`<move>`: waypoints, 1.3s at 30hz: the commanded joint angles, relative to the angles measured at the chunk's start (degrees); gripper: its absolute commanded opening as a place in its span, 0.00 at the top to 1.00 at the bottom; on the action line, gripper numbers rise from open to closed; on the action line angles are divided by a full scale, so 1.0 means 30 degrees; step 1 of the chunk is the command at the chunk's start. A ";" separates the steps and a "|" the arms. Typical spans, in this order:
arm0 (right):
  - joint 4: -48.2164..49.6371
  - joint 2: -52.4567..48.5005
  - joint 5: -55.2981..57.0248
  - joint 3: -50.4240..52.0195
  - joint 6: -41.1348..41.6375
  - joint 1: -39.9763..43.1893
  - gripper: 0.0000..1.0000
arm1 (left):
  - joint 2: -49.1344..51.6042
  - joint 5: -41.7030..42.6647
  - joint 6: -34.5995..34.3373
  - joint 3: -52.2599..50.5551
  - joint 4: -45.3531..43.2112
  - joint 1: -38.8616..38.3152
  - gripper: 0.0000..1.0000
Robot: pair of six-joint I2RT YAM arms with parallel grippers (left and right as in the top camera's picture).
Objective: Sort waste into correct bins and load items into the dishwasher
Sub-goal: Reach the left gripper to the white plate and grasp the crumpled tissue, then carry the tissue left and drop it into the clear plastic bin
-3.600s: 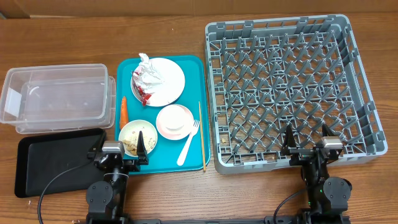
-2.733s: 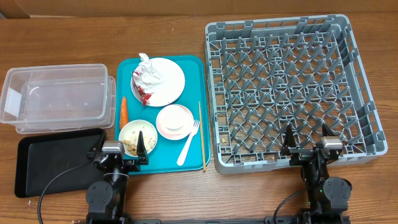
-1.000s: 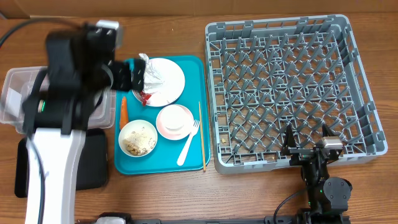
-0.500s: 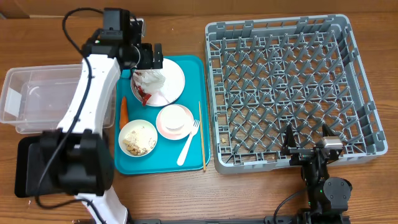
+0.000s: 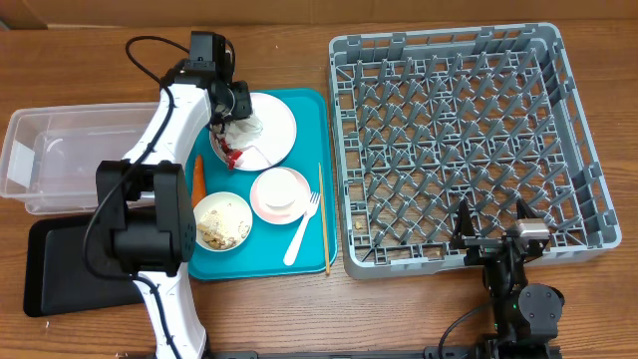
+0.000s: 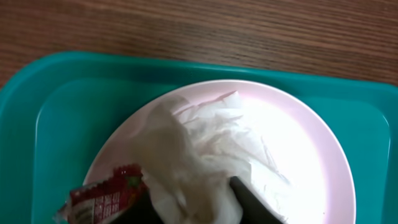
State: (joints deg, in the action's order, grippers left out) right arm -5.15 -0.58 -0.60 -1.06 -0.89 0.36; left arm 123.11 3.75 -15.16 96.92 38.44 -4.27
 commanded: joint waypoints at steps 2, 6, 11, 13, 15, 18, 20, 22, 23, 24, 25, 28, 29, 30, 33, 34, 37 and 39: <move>0.0102 0.0138 0.0175 0.0204 -0.0073 0.0051 0.00 | -0.0816 -0.0175 -0.0095 0.1064 0.0262 -0.0095 0.96; 0.0102 0.0138 0.0175 0.0204 -0.0073 0.0051 0.00 | -0.2353 -0.0029 -0.0102 0.1151 0.0495 -0.0087 0.96; 0.0102 0.0138 0.0175 0.0204 -0.0073 0.0051 0.00 | -0.4881 -0.0204 -0.0102 0.1151 0.1545 0.0044 0.96; 0.0102 0.0138 0.0175 0.0204 -0.0073 0.0051 0.00 | -0.5668 -0.0182 -0.0189 0.1151 0.2178 0.0313 0.96; 0.0102 0.0138 0.0175 0.0204 -0.0073 0.0051 0.00 | -0.6601 -0.0197 -0.0546 0.1151 0.3177 0.1086 0.96; 0.0102 0.0138 0.0175 0.0204 -0.0073 0.0051 0.00 | -0.7096 -0.0481 -0.0546 0.1151 0.4036 0.2171 0.96; 0.0102 0.0138 0.0182 0.0204 -0.0073 0.0051 0.00 | -0.7220 -0.1042 -0.0539 0.1151 0.4881 0.3606 0.96; 0.0102 0.0138 0.0175 0.0204 -0.0073 0.0051 0.00 | -0.7176 -0.1559 -0.0539 0.1137 0.5435 0.4590 0.96; 0.0102 0.0138 0.0175 0.0204 -0.0073 0.0051 0.00 | -0.7125 -0.1916 -0.0546 0.1137 0.5821 0.5348 0.96; 0.0102 0.0138 0.0182 0.0204 -0.0073 0.0051 0.00 | -0.7096 -0.1953 -0.0539 0.1137 0.6142 0.6113 0.96; 0.0102 0.0138 0.0175 0.0204 -0.0073 0.0051 0.00 | -0.7074 -0.1938 -0.0539 0.1137 0.6266 0.6492 0.96; 0.0102 0.0138 0.0182 0.0204 -0.0073 0.0051 0.00 | -0.7067 -0.1960 -0.0532 0.0838 0.6411 0.8794 0.96; 0.0102 0.0138 0.0175 0.0204 -0.0073 0.0051 0.00 | -0.7053 -0.1982 -0.0517 0.0707 0.6273 0.9267 0.96; 0.0102 0.0138 0.0182 0.0204 -0.0073 0.0051 0.00 | -0.7031 -0.2208 -0.0525 0.0532 0.6091 0.9901 0.96; 0.0102 0.0138 0.0175 0.0204 -0.0073 0.0051 0.00 | -0.6411 -0.2455 -0.0525 0.0029 0.5217 1.1540 0.96; 0.0102 0.0138 0.0182 0.0204 -0.0073 0.0051 0.00 | -0.6113 -0.2463 -0.0525 -0.0095 0.4991 1.1839 0.96; 0.0102 0.0138 0.0175 0.0204 -0.0073 0.0051 0.00 | -0.4903 -0.2463 -0.0525 -0.0262 0.4481 1.2582 0.96; 0.0102 0.0138 0.0175 0.0204 -0.0073 0.0051 0.00 | -0.3963 -0.2455 -0.0517 -0.0262 0.4058 1.2939 0.96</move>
State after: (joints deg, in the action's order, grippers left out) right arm -5.19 -0.58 -0.60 -1.06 -0.89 0.34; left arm 106.94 -3.11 -16.23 97.32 51.51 33.61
